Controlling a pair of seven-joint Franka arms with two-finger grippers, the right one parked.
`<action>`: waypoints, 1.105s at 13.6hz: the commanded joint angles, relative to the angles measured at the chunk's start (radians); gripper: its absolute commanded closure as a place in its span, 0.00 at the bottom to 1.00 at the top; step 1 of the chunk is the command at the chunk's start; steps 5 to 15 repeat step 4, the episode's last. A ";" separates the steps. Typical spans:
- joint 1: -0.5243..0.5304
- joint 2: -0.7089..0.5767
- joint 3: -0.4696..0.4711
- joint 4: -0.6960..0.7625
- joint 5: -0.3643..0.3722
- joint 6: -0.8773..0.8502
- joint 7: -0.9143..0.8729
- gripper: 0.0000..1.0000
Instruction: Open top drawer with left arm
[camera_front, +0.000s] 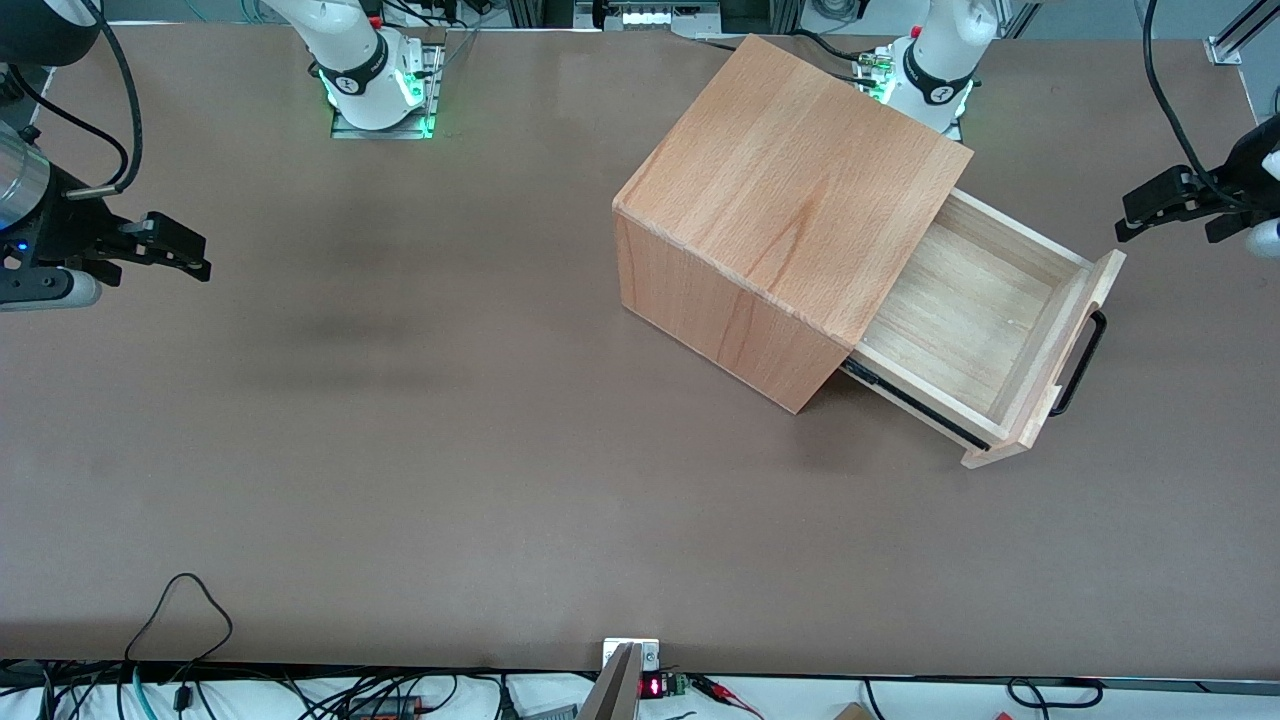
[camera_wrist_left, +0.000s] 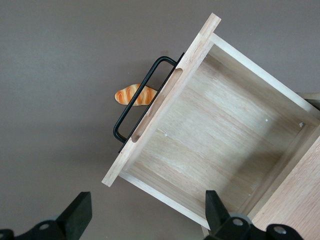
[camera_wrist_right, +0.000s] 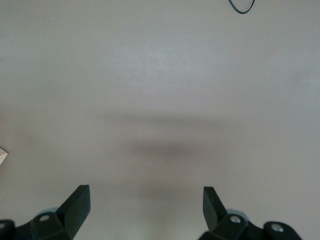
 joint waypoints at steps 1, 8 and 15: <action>-0.003 0.004 0.000 0.023 0.018 -0.007 -0.001 0.00; -0.003 0.004 -0.001 0.025 0.020 -0.007 -0.005 0.00; -0.003 0.004 -0.001 0.025 0.020 -0.007 -0.005 0.00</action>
